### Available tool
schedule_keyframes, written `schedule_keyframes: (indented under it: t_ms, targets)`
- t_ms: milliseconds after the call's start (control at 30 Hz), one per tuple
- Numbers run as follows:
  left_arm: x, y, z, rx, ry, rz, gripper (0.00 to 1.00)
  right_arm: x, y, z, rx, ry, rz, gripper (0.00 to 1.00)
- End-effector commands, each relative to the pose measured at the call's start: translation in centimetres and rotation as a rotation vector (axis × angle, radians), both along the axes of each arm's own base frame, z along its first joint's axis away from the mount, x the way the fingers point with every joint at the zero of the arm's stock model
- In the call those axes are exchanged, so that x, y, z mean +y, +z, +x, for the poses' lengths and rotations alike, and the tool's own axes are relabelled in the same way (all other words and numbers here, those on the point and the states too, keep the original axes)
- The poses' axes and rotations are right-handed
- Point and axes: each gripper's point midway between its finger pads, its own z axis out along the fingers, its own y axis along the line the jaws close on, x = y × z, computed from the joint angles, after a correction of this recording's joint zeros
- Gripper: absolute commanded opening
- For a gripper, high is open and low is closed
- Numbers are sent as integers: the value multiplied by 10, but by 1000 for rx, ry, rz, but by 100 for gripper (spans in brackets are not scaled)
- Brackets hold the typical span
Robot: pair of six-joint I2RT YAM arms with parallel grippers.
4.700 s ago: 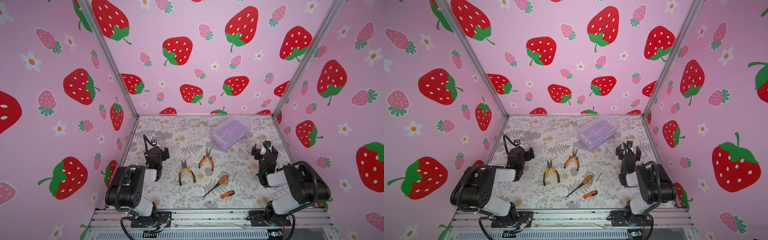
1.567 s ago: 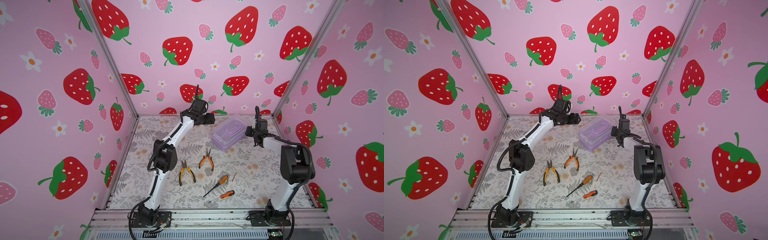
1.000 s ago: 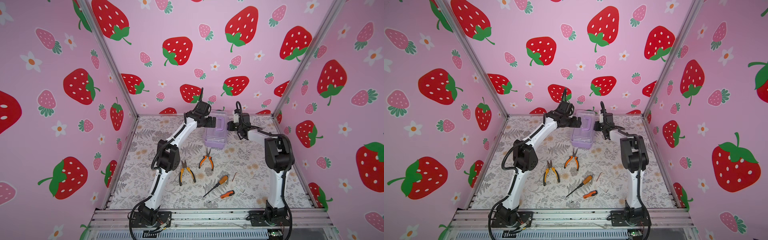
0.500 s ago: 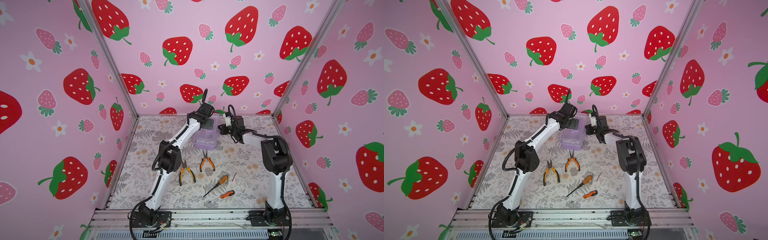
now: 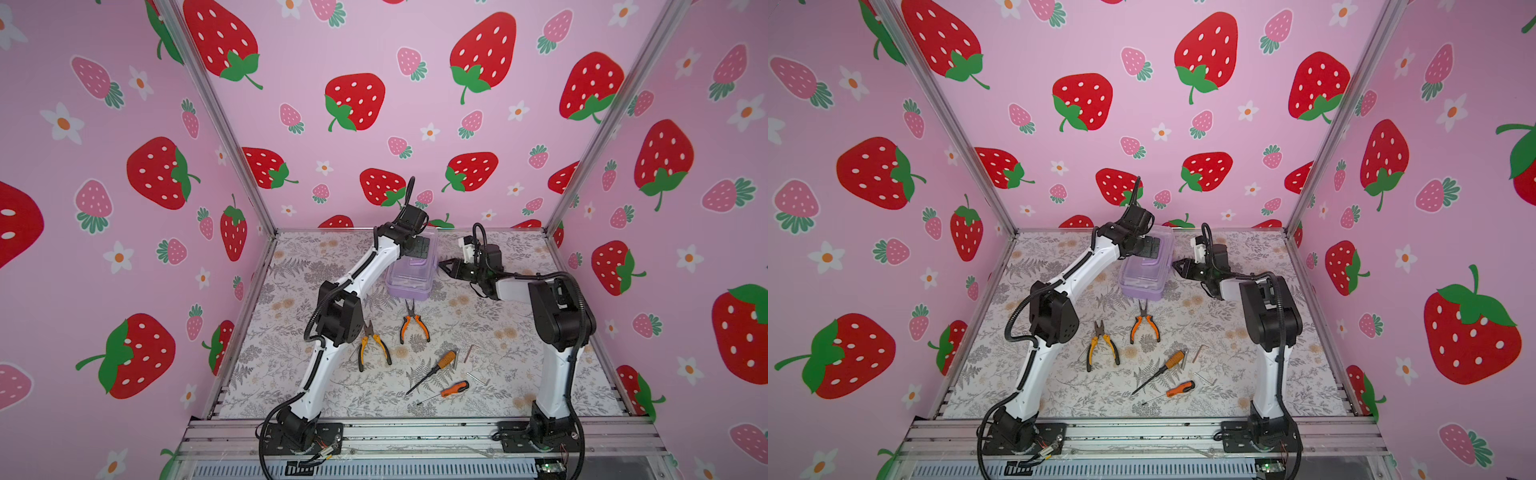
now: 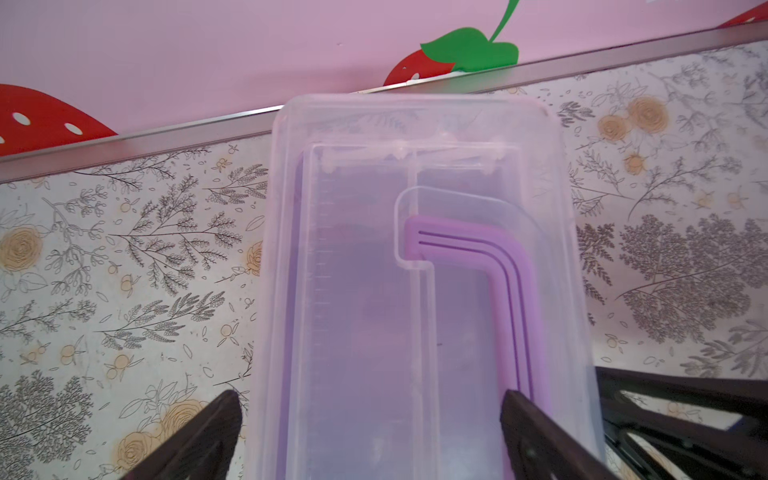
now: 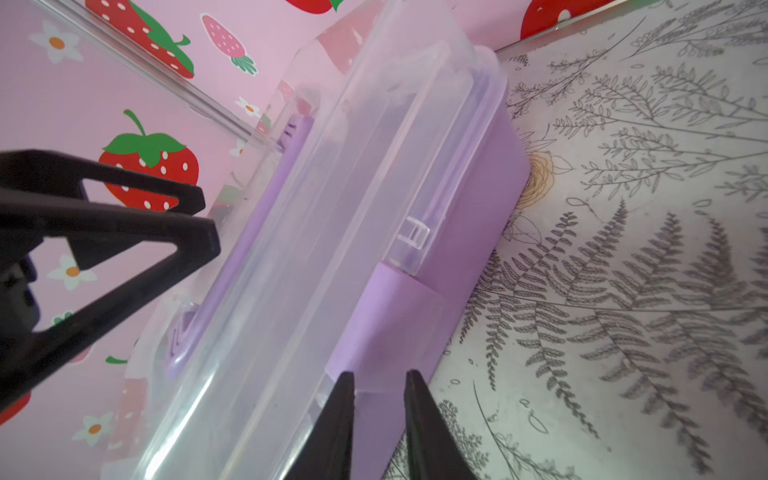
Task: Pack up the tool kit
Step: 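Grip the box base with the right gripper while the left grips the clear lid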
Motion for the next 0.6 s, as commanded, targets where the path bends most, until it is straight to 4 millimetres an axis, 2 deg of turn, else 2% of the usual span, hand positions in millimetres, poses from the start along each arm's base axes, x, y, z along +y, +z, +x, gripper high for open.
schedule_keyframes:
  t_ms: [0, 200, 300, 400, 567]
  targets:
    - [-3, -12, 3, 27, 0, -23, 97, 5, 9, -1, 28, 28, 122, 35]
    - [4, -22, 4, 63, 14, -60, 81, 8, 0, -3, 81, 37, 211, 43]
    - [7, -24, 6, 77, 28, -83, 78, 9, -6, -1, 95, 36, 218, 47]
    - [6, -27, 5, 98, 23, -110, 69, 8, -11, 0, 113, 31, 222, 51]
    - [7, -27, 3, 118, 31, -139, 65, 7, -10, -2, 131, 43, 279, 59]
